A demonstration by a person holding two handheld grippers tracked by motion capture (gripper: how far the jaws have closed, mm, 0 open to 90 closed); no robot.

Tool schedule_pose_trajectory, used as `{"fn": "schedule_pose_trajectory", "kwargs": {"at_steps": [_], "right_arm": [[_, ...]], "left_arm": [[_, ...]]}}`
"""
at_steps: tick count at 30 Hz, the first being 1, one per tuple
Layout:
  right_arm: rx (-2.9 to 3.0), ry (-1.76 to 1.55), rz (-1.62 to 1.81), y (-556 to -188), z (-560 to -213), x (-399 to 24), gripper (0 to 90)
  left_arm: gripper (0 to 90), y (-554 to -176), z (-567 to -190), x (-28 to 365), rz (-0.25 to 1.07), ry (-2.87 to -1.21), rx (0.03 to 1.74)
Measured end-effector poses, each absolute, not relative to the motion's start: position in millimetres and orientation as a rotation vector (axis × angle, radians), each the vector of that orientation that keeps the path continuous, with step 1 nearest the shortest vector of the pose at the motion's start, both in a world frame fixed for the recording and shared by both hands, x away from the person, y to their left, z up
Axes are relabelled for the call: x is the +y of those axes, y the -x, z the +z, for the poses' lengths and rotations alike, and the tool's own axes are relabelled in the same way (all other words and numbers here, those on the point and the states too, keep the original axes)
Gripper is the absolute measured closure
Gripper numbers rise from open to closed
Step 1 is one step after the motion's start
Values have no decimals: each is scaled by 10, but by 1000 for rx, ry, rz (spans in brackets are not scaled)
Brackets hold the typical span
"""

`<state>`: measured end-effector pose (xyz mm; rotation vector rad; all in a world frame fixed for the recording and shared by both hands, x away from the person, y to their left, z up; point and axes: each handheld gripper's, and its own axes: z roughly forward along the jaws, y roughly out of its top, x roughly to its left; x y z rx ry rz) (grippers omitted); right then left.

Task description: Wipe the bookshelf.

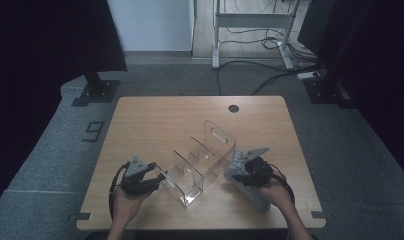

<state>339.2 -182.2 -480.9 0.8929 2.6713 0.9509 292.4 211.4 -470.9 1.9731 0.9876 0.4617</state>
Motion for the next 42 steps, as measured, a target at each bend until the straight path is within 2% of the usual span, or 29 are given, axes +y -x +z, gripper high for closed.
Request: {"fn": "schedule_pose_trajectory", "kwargs": {"at_steps": [20,42], "right_arm": [[2638,-777,980,-3458,-4924,-1395,628],[2653,-835,886,-3633,-5250,-1252,634]], "left_arm": [[456,-2910,-4696,2068,464,-1994,978],[455,-2915,-4710,2054,484,-1968,1006]]}}
